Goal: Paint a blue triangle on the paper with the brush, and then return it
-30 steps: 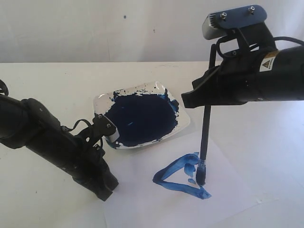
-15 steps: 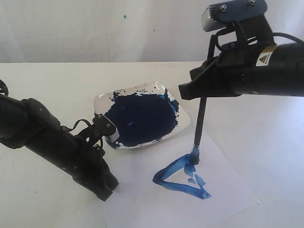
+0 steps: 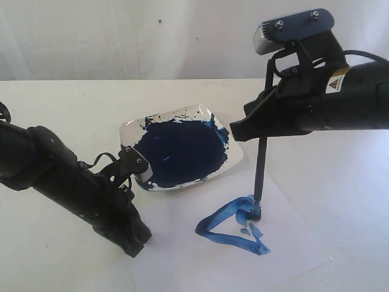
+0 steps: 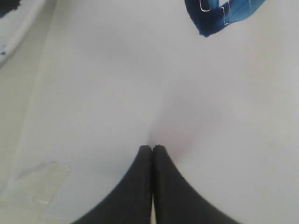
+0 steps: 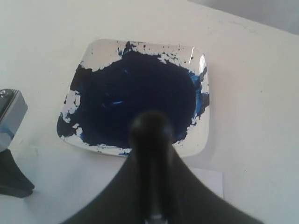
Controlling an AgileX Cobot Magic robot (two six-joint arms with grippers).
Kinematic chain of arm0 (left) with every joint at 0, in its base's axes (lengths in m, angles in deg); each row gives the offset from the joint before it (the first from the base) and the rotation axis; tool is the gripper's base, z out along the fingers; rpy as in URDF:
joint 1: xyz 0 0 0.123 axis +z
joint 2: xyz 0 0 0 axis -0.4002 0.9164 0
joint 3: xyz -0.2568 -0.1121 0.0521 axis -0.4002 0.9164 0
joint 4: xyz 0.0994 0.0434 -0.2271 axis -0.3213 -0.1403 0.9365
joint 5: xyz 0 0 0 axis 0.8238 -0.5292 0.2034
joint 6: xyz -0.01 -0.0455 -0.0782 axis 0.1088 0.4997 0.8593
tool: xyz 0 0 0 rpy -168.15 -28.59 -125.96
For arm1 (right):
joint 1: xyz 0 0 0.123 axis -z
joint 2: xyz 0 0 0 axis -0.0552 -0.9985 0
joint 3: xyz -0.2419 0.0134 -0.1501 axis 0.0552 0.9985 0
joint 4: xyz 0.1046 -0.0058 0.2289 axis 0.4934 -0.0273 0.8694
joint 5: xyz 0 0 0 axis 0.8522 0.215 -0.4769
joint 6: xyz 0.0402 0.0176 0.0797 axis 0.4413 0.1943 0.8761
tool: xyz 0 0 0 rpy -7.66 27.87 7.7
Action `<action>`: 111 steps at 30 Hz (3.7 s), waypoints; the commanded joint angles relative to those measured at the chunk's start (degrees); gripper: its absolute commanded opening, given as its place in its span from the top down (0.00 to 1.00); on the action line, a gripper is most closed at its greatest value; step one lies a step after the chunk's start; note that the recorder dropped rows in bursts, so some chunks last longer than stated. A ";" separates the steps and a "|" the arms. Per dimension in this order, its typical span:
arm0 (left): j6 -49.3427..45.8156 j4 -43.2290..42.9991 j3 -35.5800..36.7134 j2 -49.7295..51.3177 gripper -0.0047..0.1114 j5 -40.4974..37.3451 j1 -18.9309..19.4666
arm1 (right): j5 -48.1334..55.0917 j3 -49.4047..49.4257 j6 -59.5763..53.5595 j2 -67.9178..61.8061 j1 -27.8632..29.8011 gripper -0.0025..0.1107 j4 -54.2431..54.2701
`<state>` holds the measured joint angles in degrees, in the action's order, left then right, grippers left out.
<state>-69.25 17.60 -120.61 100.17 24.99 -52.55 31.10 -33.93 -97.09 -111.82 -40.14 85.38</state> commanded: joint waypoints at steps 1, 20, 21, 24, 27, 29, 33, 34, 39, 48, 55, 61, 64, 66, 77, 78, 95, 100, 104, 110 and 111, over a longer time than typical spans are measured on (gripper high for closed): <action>0.06 0.44 0.25 0.38 0.96 -1.63 -0.32 | 3.84 -0.42 -0.27 0.32 0.47 0.98 -0.23; 0.06 0.66 0.25 0.38 0.96 -1.63 -0.32 | 12.73 -0.42 0.16 4.85 0.47 0.98 -0.13; 0.06 0.66 0.25 0.38 0.96 -1.63 -0.32 | 13.01 -0.42 0.16 5.16 0.47 0.98 -0.13; 0.06 0.66 0.25 0.38 0.96 -1.63 -0.32 | 14.11 -0.42 0.16 5.95 0.47 0.98 -0.13; 0.06 0.66 0.25 0.38 0.96 -1.63 -0.32 | 15.82 -0.42 0.16 6.69 0.47 0.98 -0.13; 0.06 0.66 0.25 0.38 0.96 -1.63 -0.32 | 16.56 -0.42 0.16 7.34 0.47 0.98 -0.13; 0.06 0.66 0.25 0.38 0.96 -1.63 -0.32 | 17.43 -0.42 0.16 8.64 0.47 0.98 -0.13; 0.06 0.66 0.25 0.38 0.96 -1.63 -0.32 | 18.17 -0.42 0.16 8.79 0.47 0.98 -0.13; 0.06 0.66 0.25 0.38 0.96 -1.63 -0.32 | 18.89 -0.42 0.16 8.79 0.47 0.98 -0.02; 0.06 0.66 0.25 0.38 0.96 -1.63 -0.32 | 15.19 -0.45 0.16 13.26 0.47 0.98 -0.02; 0.06 0.66 0.25 0.38 0.96 -1.63 -0.32 | 7.31 -0.45 -0.02 12.71 0.47 0.98 -0.35; 0.06 0.65 0.25 0.38 0.96 -1.51 -0.32 | 3.71 -0.45 0.00 8.63 0.47 0.98 -2.47; 0.06 0.65 0.25 0.38 0.96 -1.51 -0.32 | 3.15 -0.45 0.00 6.38 0.47 0.98 -2.63; 0.06 0.65 0.25 0.38 0.96 -1.51 -0.32 | 2.79 -0.45 0.00 5.26 0.47 0.98 -2.63; 0.06 0.65 0.25 0.38 0.96 -1.63 -0.32 | 2.14 -0.45 0.00 3.00 0.47 0.98 -3.15; 0.06 0.65 0.25 0.38 0.96 -1.63 -0.32 | 2.43 -0.45 0.00 3.00 0.47 0.98 -3.15; 0.06 0.76 0.25 0.38 0.96 -1.64 -0.32 | 13.36 -0.45 1.06 7.46 0.47 0.98 -3.04; 0.06 0.76 0.25 0.38 0.96 -1.64 -0.32 | 14.35 -0.45 1.06 9.40 0.47 0.98 -2.91; 0.06 0.76 0.25 0.38 0.96 -1.64 -0.32 | 14.13 -0.45 1.20 11.18 0.47 0.98 -2.91; 0.06 0.76 0.25 0.38 0.96 -1.53 -0.32 | 11.39 -0.45 1.20 14.93 0.47 0.98 -2.59; 0.06 0.76 0.25 0.38 0.96 -1.53 -0.32 | 10.68 -0.45 1.20 15.52 0.47 0.98 -2.59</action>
<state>-69.25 17.60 -120.61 100.17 24.99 -52.55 44.08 -34.21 -96.01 -98.16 -40.14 82.56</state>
